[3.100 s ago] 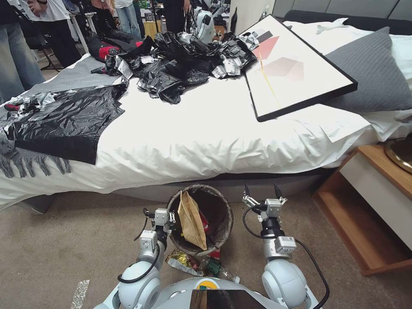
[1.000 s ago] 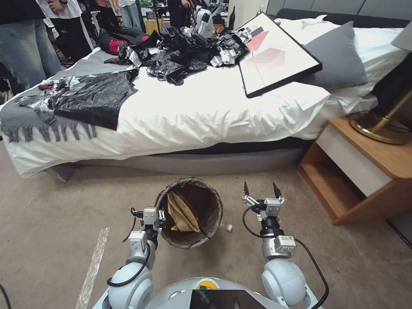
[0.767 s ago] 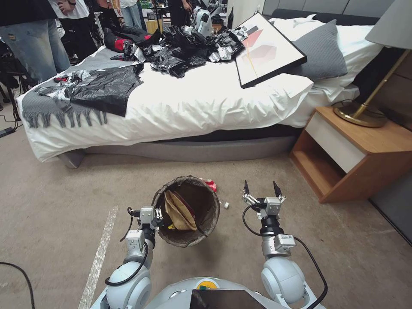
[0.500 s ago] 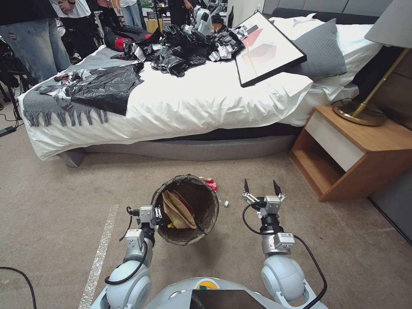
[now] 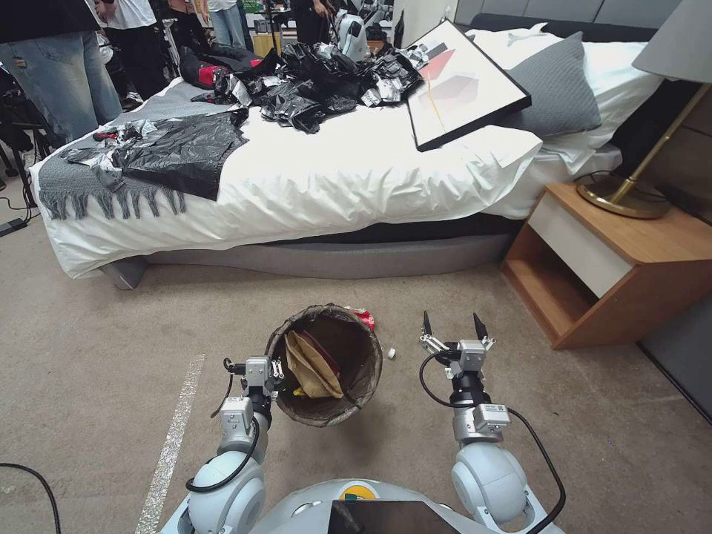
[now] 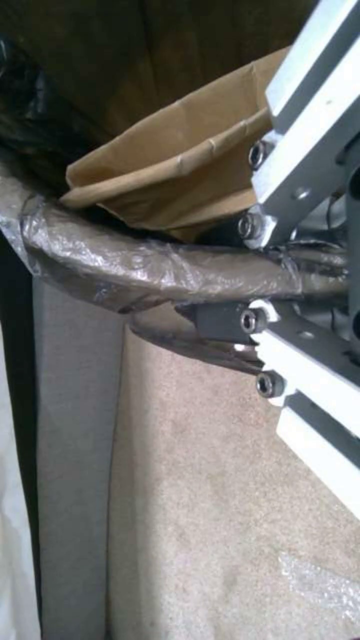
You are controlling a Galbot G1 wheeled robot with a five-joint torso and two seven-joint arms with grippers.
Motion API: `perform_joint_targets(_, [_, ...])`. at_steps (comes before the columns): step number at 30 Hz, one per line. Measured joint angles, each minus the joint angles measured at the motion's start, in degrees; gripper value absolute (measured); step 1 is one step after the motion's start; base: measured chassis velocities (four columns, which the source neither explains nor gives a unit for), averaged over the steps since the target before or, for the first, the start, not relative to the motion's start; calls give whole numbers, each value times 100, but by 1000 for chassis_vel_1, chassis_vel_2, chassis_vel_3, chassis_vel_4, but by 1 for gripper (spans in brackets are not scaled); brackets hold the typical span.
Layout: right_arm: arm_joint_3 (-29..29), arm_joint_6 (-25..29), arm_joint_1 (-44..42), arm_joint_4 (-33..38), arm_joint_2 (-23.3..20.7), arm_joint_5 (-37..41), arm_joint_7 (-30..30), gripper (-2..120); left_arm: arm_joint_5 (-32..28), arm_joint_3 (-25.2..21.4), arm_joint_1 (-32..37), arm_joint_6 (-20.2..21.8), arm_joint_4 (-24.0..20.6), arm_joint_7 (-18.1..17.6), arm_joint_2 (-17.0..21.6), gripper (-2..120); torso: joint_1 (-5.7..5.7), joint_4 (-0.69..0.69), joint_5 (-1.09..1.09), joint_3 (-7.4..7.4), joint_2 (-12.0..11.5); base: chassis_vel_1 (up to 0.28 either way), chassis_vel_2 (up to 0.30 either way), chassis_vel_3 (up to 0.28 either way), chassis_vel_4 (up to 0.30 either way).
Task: Pick up the trash bin, then pick up the garbage from the floor and place it into the trash bin.
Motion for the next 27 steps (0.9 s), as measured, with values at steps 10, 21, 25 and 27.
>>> perform_joint_targets(10, [-109, 50, 226, -285, -57, 185, -97, 100, 26, -21, -9, -19, -8, 1, 1, 0, 0, 1, 0, 0, 0, 0, 0, 0, 0])
perform_joint_targets(21, [-176, -2, 293, -352, -267, 367, -259, 100, 18, -3, 45, -23, -27, -9, -13, 0, 0, 1, 0, 0, 0, 0, 0, 0, 0])
perform_joint_targets(25, [-197, -19, 323, -368, -310, 392, -281, 100, 20, -10, 55, -27, -27, -8, -13, 0, 0, 2, 1, 0, 0, 0, 0, 0, 0])
perform_joint_targets(27, [-200, -22, 327, -370, -319, 395, -287, 100, 21, -12, 55, -29, -27, -8, -12, 0, 0, 2, 1, 0, 0, 0, 0, 0, 0])
